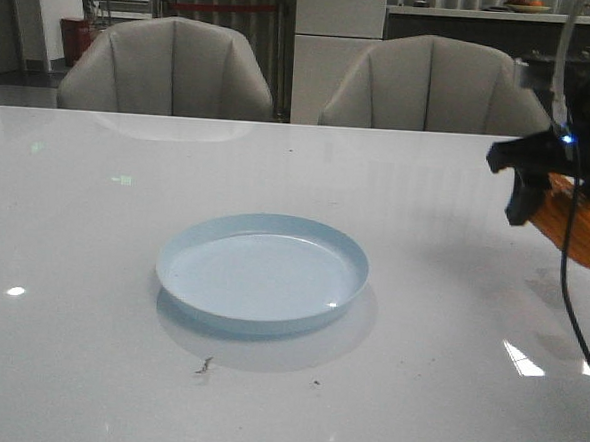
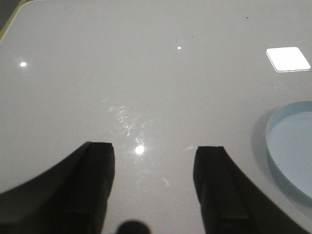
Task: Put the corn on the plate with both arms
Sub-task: 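Lift the corn with the right gripper and carry it over the plate, then lower the corn onto the plate, open the right gripper, lift away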
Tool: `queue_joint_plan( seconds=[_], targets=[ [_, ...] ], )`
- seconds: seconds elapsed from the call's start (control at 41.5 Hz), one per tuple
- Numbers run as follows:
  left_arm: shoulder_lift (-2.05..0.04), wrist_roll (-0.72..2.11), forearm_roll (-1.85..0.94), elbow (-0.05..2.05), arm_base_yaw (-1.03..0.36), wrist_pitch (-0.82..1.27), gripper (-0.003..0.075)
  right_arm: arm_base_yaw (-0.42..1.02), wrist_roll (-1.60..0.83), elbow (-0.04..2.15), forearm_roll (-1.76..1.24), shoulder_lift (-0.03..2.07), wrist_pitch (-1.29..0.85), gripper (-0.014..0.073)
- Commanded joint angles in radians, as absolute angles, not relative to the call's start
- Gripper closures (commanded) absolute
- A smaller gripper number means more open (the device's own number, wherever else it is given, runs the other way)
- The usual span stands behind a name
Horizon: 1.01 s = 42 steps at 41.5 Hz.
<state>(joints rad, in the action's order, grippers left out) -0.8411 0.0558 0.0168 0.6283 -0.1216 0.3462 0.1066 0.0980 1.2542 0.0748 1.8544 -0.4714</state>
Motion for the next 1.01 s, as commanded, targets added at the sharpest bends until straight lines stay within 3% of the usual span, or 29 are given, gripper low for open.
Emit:
queue_joint_plan(
  seconds=[0.0, 0.385, 0.698, 0.891, 0.987],
  targets=[
    [-0.831, 0.046, 0.009, 0.659, -0.119, 0.277, 0.0290, 0.161, 0.064, 1.367, 0.088, 1.808, -0.475, 0.0294],
    [-0.831, 0.046, 0.009, 0.659, -0.119, 0.277, 0.0290, 0.486, -0.022, 1.500, 0.088, 1.817, -0.478, 0.0294],
    [-0.831, 0.046, 0.009, 0.659, -0.119, 0.277, 0.0290, 0.599, -0.022, 1.500, 0.088, 1.931, -0.466, 0.0284],
    [-0.831, 0.046, 0.009, 0.659, -0.119, 0.277, 0.0290, 0.608, -0.021, 1.500, 0.058, 1.997, -0.416, 0.0098],
    [-0.831, 0.046, 0.009, 0.659, -0.119, 0.277, 0.0290, 0.608, -0.021, 1.500, 0.054, 2.011, -0.409, 0.0045]
  ],
)
